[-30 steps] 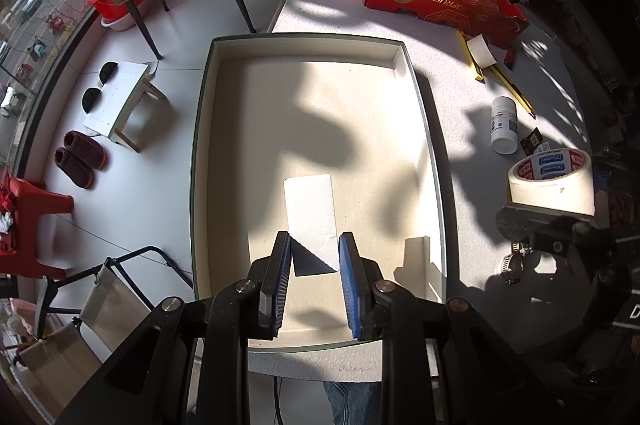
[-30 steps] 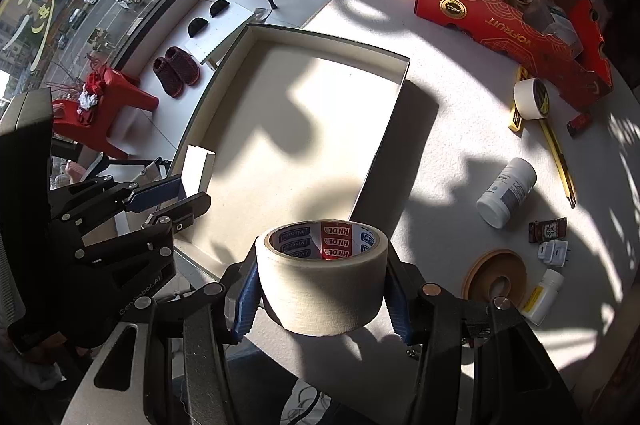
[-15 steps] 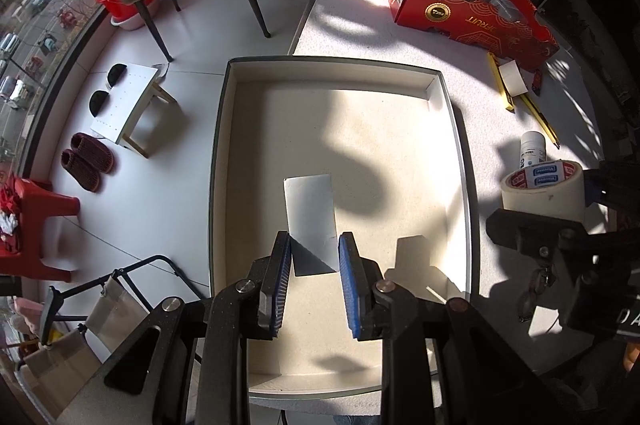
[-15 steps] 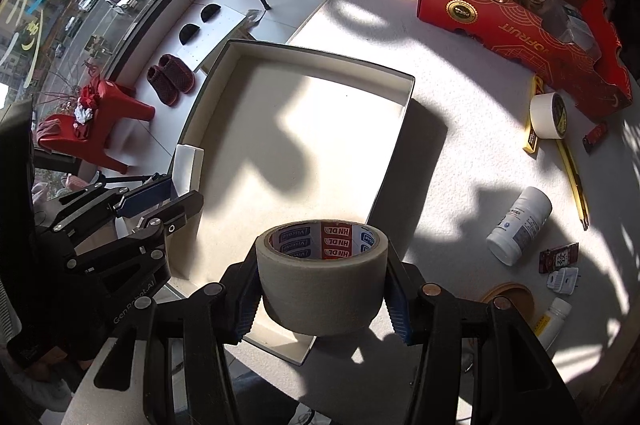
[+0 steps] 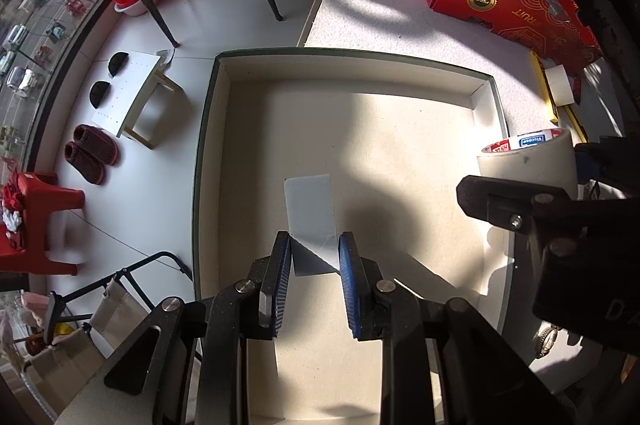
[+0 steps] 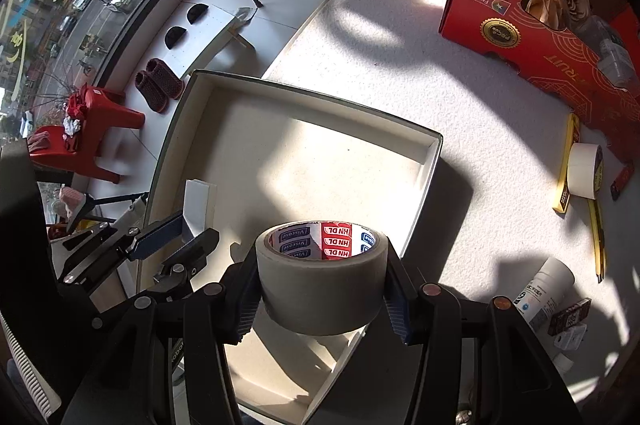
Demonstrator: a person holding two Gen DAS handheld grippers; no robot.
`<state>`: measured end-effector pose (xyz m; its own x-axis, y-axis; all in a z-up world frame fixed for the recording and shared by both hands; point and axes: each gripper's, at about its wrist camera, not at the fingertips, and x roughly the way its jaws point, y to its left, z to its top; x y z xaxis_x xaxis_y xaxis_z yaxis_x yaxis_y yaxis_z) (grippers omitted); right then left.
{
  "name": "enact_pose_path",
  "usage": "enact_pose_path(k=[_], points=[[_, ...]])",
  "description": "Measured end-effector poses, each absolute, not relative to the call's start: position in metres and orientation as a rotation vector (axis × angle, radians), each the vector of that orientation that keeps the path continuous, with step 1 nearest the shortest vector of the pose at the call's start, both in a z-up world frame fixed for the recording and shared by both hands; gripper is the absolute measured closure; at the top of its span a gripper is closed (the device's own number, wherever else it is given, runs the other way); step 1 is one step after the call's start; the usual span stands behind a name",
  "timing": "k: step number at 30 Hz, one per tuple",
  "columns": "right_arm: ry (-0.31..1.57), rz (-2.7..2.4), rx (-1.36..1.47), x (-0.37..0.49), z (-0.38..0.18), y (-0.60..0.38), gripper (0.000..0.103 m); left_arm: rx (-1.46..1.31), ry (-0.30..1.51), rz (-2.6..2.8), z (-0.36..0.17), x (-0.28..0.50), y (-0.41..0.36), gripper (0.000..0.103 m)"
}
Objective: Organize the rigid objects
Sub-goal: 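Lift and carry the tape roll and white block over the white tray, then lower the tape roll into the tray and open the right tool while the left releases the block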
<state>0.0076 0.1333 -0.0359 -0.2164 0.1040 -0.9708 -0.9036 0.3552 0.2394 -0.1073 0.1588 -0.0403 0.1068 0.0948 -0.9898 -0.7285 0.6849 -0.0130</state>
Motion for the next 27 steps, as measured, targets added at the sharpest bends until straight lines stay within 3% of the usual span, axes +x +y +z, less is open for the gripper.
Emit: enact_pose_path(k=[4,6,7,8,9,10,12,15,27], points=[[1.506,1.103,-0.77,0.008,-0.049,0.137,0.049,-0.588,1.361,0.679,-0.05,-0.105,0.157,0.073],[1.509,1.1,-0.776,0.007,-0.053,0.139,0.049,-0.584,1.381,0.684,-0.055,-0.104,0.154,0.055],[1.513,1.1,-0.777,0.007,-0.054,0.139,0.049,-0.583,1.386,0.69,-0.056,-0.105,0.152,0.036],[1.523,1.104,-0.773,0.008,-0.055,0.138,0.048,-0.585,1.387,0.696,-0.057,-0.106,0.152,0.028],[1.532,1.109,-0.767,0.009,-0.055,0.138,0.044,-0.591,1.386,0.702,-0.057,-0.107,0.151,0.017],[1.536,1.111,-0.76,0.009,-0.054,0.137,0.037,-0.605,1.381,0.709,-0.057,-0.107,0.151,0.014],[1.511,1.091,-0.765,0.013,-0.05,0.134,0.012,-0.651,1.371,0.713,-0.056,-0.112,0.155,0.0],[1.503,1.087,-0.727,0.02,-0.041,0.128,0.001,-0.696,1.35,0.717,-0.057,-0.118,0.157,0.0],[1.558,1.045,-0.566,0.041,-0.015,0.071,0.001,-0.644,1.413,0.684,-0.046,-0.122,0.135,0.0]])
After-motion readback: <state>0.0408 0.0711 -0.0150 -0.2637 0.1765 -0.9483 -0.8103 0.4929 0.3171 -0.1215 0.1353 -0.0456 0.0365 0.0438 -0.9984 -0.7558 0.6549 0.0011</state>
